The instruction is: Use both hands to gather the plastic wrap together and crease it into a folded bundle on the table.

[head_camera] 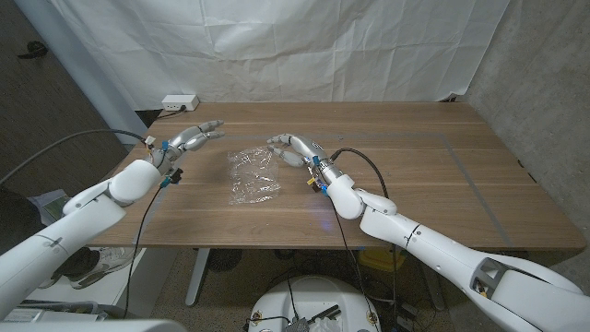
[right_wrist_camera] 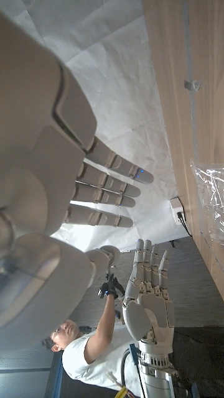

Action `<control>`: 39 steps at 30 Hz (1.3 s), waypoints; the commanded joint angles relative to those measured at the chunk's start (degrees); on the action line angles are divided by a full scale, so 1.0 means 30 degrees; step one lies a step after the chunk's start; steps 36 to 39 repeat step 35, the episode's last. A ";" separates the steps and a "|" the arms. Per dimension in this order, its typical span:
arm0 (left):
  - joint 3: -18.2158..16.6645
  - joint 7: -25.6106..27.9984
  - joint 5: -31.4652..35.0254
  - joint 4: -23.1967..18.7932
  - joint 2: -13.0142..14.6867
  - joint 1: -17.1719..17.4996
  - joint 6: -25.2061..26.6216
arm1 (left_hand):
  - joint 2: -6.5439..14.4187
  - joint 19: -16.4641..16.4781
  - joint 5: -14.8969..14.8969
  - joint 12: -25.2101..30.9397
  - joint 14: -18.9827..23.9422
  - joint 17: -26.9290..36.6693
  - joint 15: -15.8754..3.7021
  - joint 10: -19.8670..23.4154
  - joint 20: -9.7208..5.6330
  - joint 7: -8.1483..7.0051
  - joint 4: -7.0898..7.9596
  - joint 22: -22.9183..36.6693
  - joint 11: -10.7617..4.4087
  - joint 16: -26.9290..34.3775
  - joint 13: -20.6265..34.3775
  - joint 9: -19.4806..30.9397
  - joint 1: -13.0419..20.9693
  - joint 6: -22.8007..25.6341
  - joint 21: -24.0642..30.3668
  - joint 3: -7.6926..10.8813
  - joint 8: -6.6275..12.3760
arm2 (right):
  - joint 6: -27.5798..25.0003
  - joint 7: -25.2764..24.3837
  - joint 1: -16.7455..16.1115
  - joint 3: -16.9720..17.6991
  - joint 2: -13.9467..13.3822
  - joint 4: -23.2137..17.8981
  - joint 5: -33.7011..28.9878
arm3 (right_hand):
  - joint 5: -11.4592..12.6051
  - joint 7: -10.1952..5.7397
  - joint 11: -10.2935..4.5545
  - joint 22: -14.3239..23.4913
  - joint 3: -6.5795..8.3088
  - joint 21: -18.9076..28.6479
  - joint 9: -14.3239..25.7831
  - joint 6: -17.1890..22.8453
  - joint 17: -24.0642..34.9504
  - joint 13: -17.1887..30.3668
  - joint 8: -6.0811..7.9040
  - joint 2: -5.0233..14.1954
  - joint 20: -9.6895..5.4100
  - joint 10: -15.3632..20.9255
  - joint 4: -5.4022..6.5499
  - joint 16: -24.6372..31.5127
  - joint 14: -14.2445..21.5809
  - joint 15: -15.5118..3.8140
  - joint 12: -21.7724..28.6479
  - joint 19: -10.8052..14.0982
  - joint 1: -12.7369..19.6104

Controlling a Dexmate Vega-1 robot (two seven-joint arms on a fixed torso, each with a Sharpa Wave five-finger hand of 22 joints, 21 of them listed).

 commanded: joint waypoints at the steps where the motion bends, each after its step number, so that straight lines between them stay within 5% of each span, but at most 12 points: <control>1: -0.0174 0.0473 -0.0570 0.0366 -0.0411 0.0220 -0.1176 | -0.0079 -0.0082 -0.0027 0.0148 -0.0084 -0.0005 -0.0017 -0.0020 0.0094 0.0008 0.0077 0.0038 0.0044 0.0037 0.0045 0.0018 -0.0011 -0.0042 -0.0014 0.0099 0.0062 | 0.1488 0.1304 0.0523 0.0557 -0.0103 0.0308 0.1518 | 0.0106 0.0018 0.0001 -0.0011 -0.0065 -0.0155 0.0021 -0.0146 0.0052 0.0077 -0.0087 -0.0092 0.0037 -0.0057 -0.0059 -0.0047 -0.0095 0.0063 -0.0054 -0.0107 -0.0186; 17: -0.0371 0.1246 -0.1681 0.1519 -0.1336 0.0102 -0.3767 | -0.0097 -0.0068 -0.0028 0.0174 -0.0067 -0.0012 0.0029 -0.0046 0.0126 0.0010 0.0070 0.0041 0.0051 0.0066 0.0042 0.0017 -0.0038 0.0028 -0.0005 0.0129 0.0106 | 0.1690 0.1722 0.0505 0.1675 0.0226 0.0666 0.3638 | 0.0073 0.0160 0.0243 -0.0001 -0.0205 -0.0350 0.0020 -0.0363 0.0062 0.0097 -0.0026 -0.0188 0.0159 -0.0105 -0.0126 -0.0156 -0.0301 0.0369 -0.0227 -0.0396 -0.0384; 39: -0.0681 0.1113 -0.2294 0.1711 -0.0891 0.0950 -0.4678 | -0.0106 -0.0099 -0.0034 0.0200 -0.0081 -0.0016 0.0044 -0.0066 0.0151 0.0068 0.0067 0.0044 0.0103 0.0079 0.0038 0.0015 -0.0073 0.0036 -0.0013 0.0169 0.0110 | 0.0629 0.1032 -0.0542 0.2818 -0.0467 -0.1032 0.4040 | 0.0039 0.0276 0.0374 0.0009 -0.0392 -0.0527 0.0018 -0.0487 0.0028 0.0117 0.0037 -0.0401 0.0353 -0.0099 -0.0173 -0.0259 -0.0369 0.0470 -0.0364 -0.0633 -0.0675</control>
